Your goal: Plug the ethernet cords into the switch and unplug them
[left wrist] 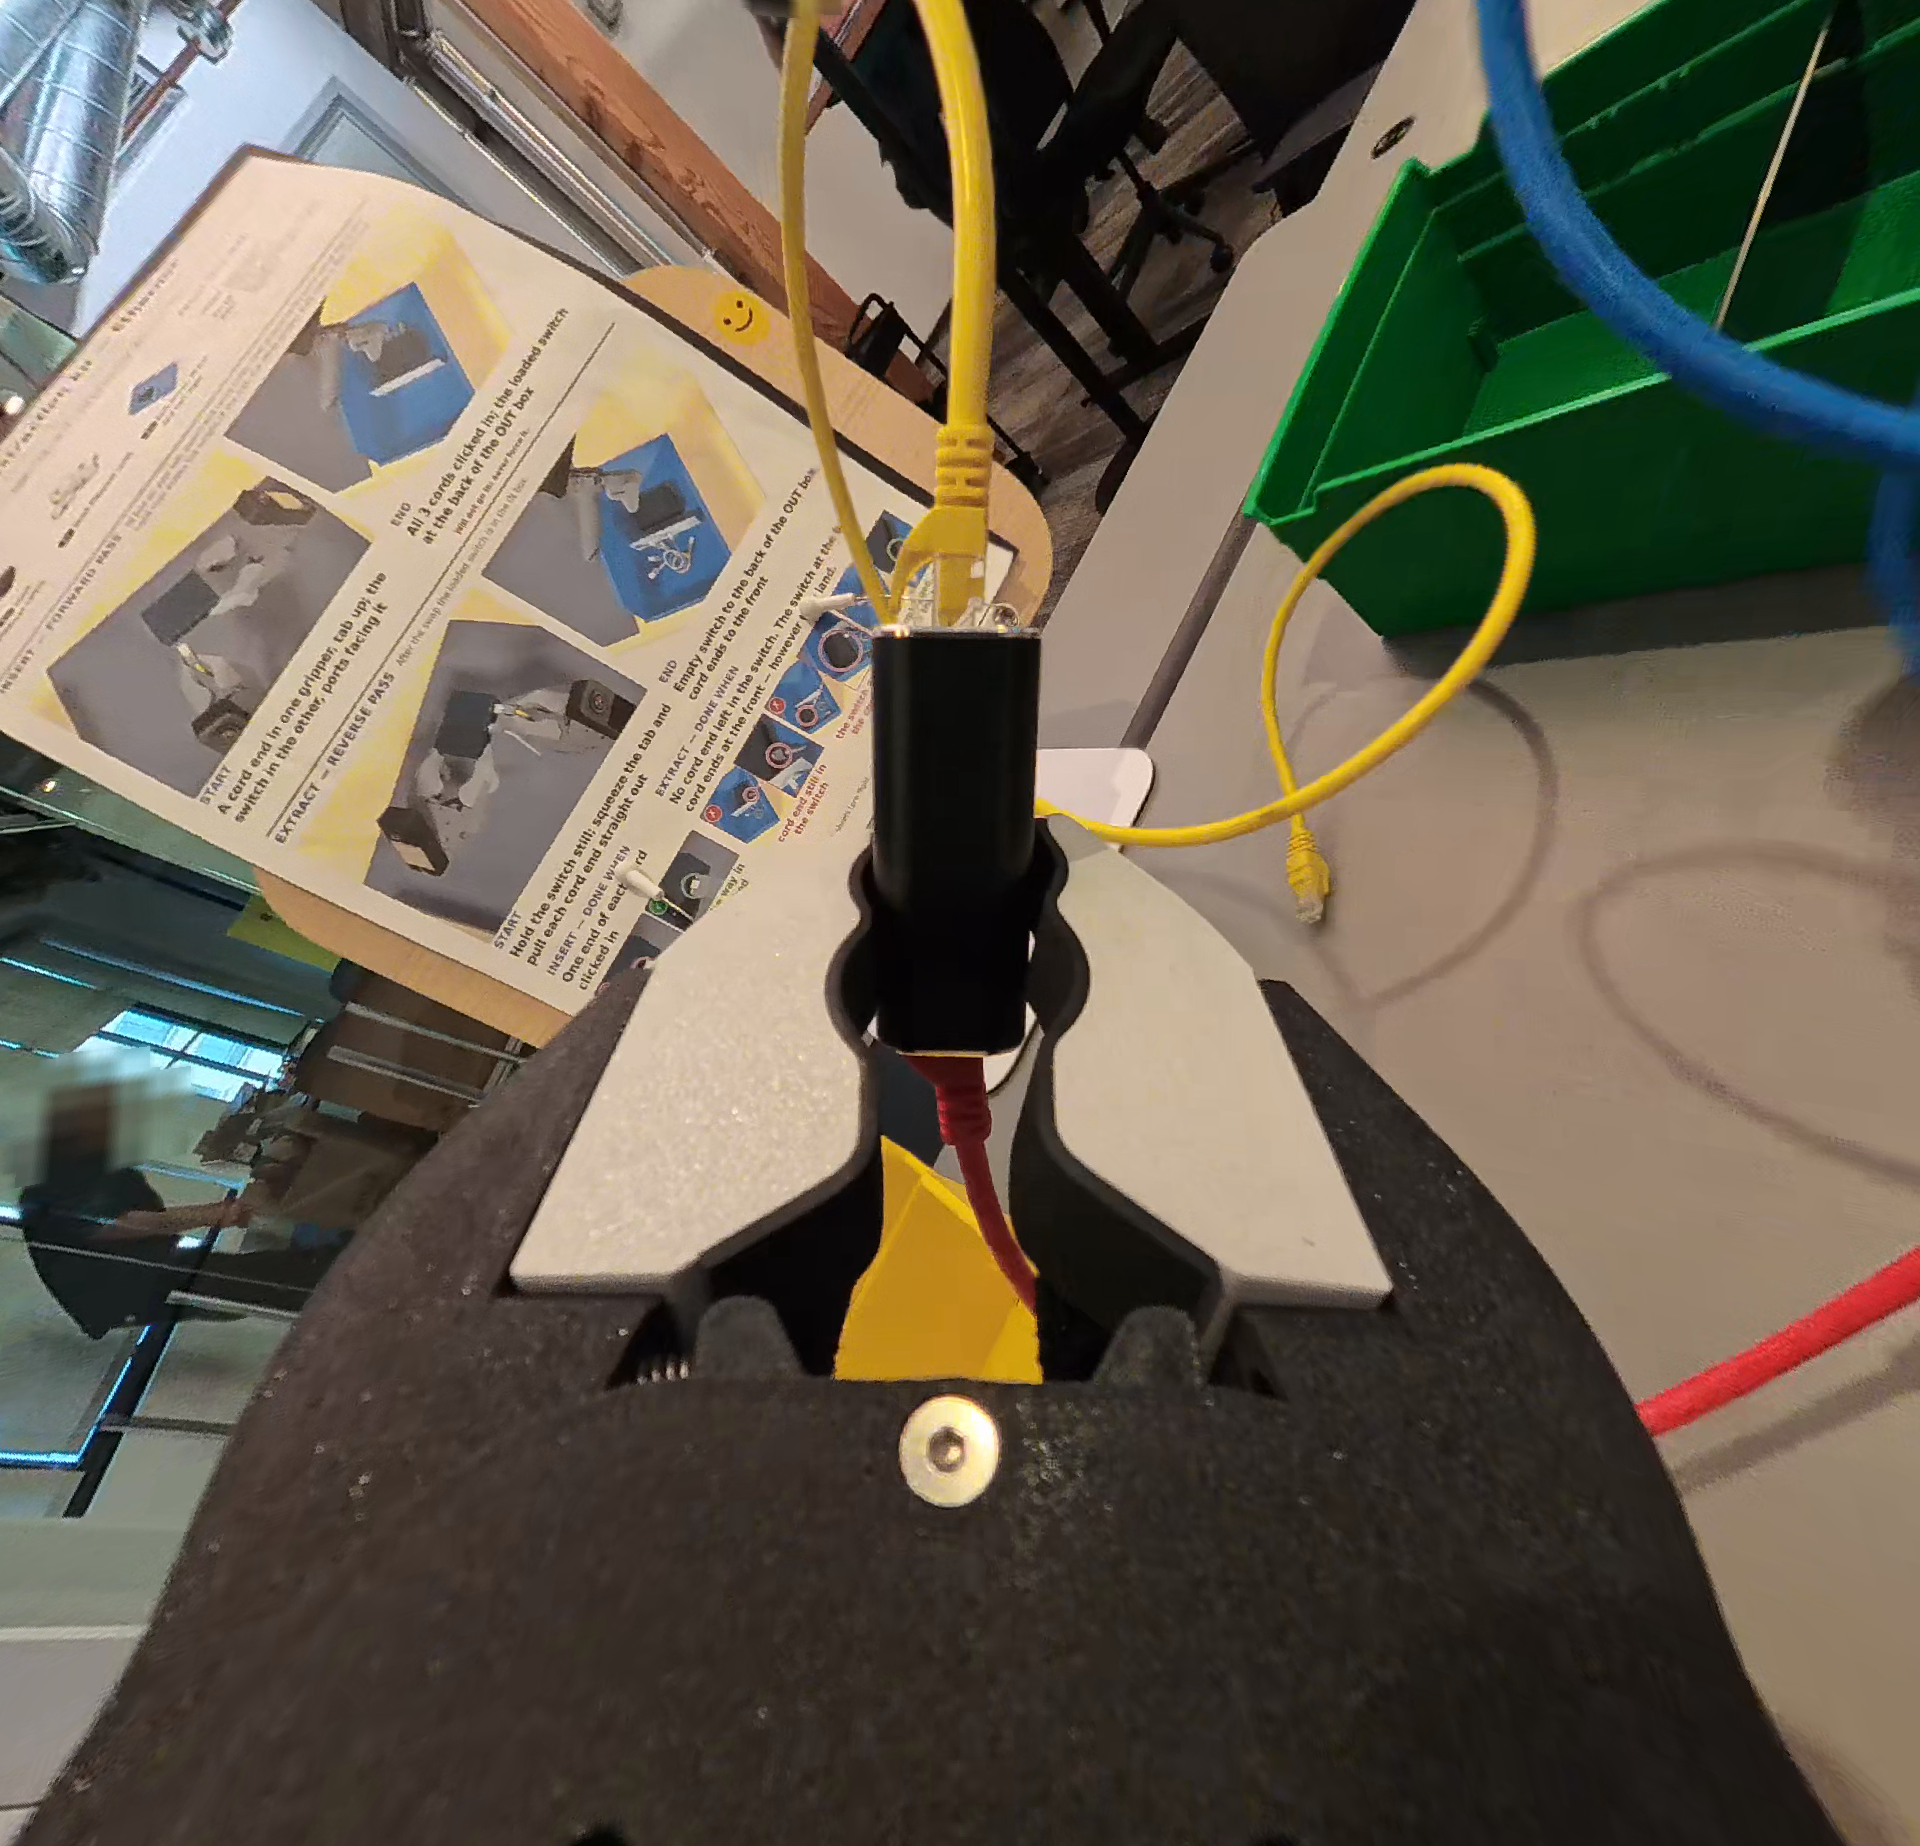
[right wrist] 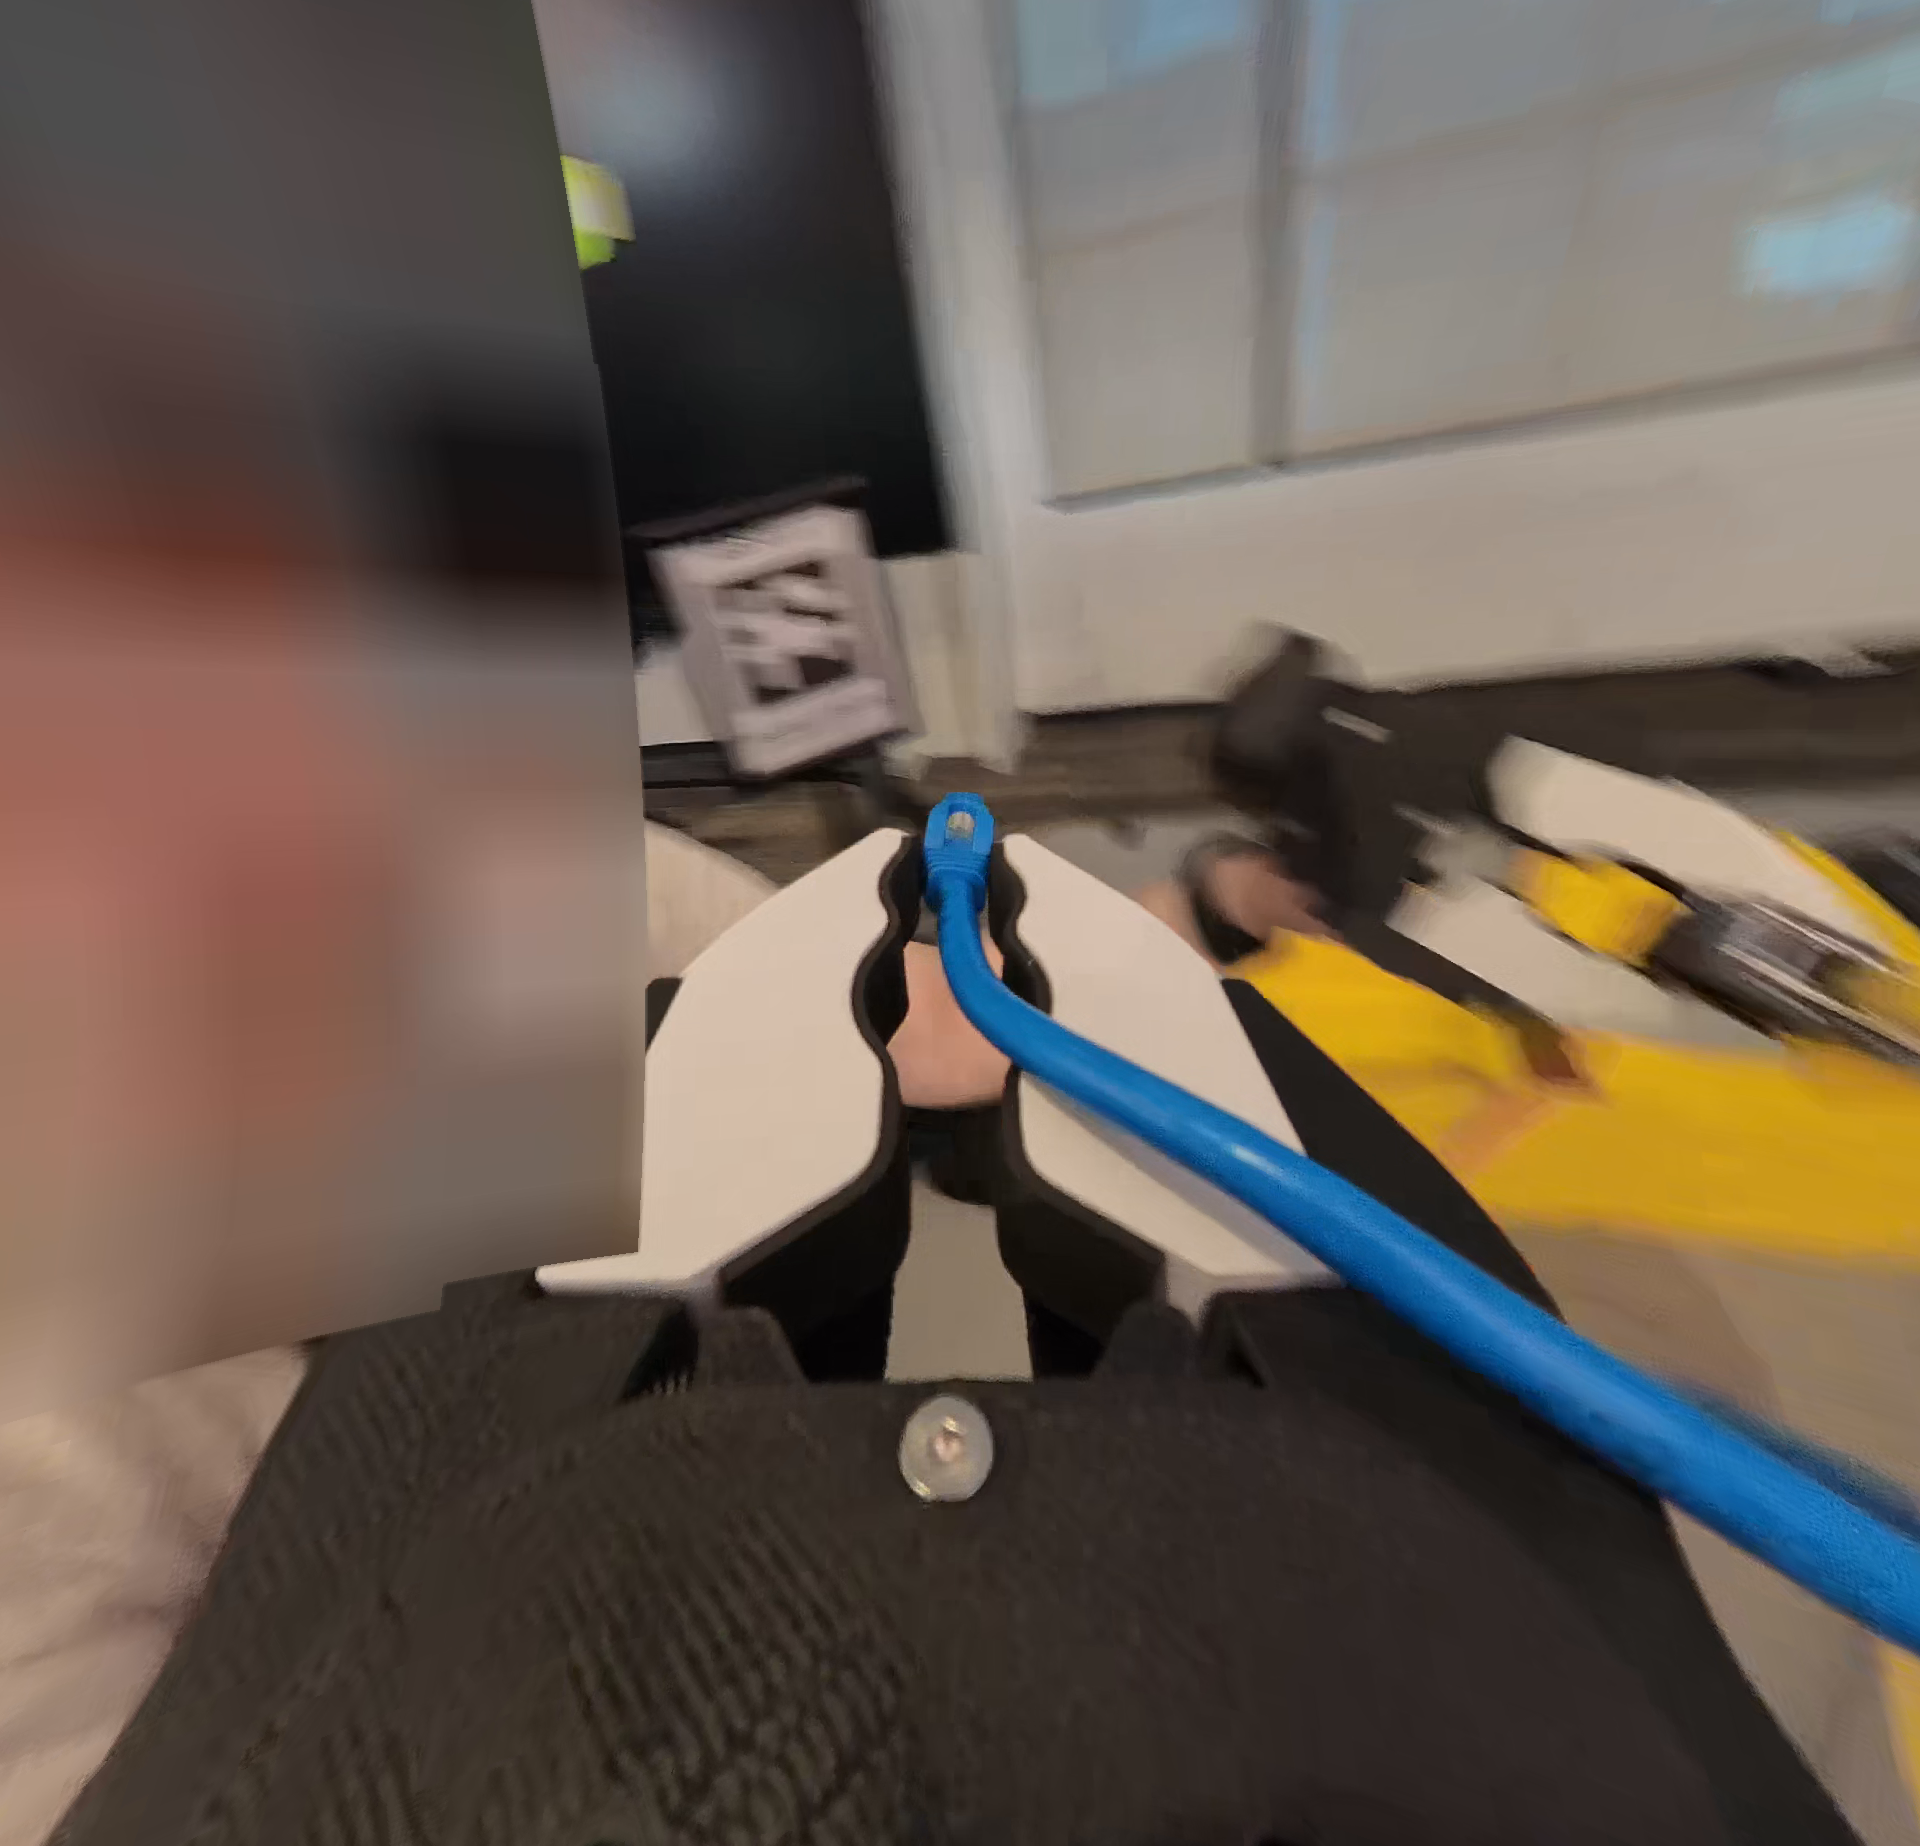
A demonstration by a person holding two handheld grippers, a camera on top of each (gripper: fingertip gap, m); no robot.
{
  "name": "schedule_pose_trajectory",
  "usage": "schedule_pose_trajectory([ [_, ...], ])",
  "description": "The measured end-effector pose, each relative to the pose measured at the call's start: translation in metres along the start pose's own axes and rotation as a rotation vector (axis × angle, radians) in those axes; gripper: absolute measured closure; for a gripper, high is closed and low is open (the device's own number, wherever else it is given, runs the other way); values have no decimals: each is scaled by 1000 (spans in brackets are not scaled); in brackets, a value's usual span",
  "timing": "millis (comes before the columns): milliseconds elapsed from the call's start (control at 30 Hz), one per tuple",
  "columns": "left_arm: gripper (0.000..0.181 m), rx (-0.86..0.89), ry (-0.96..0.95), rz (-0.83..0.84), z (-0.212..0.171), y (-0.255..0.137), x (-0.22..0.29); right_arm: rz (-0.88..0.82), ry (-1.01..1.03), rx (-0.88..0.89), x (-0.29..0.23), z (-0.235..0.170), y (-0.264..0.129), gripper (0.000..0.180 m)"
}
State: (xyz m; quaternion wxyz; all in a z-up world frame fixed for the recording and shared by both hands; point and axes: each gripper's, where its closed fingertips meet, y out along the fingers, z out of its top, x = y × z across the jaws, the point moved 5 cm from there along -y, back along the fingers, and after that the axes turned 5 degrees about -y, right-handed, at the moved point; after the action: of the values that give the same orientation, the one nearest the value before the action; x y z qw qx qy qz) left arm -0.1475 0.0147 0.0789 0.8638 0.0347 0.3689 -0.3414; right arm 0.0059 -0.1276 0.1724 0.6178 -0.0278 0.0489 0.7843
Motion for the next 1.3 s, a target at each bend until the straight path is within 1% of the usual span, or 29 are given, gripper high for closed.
schedule_pose_trajectory([
  [33, 156, 3, 11, 7, 2, -1, 1, -97, 10, -28, 16, -6, 1, 167],
  [100, 156, 13, 51, 29, 7, -3, 3, -273, 10, -57, 46, -16, 2, 167],
  [167, 157, 38, 76, 39, 12, -5, 5, -359, 6, -69, 65, -24, 2, 167],
  [300, 157, 104, 115, 41, 21, -9, 10, -452, -16, -86, 85, -33, 1, 167],
  [533, 157, 144, 177, 75, 31, -12, 14, -566, -160, -93, 91, -30, -1, 167],
  [1033, 157, 217, 288, 179, 43, -24, 15, -615, -213, -55, 87, -27, 7, 167],
  [1300, 157, 215, 330, 230, 47, -27, 14, -703, -322, -93, 83, -26, 14, 167],
])
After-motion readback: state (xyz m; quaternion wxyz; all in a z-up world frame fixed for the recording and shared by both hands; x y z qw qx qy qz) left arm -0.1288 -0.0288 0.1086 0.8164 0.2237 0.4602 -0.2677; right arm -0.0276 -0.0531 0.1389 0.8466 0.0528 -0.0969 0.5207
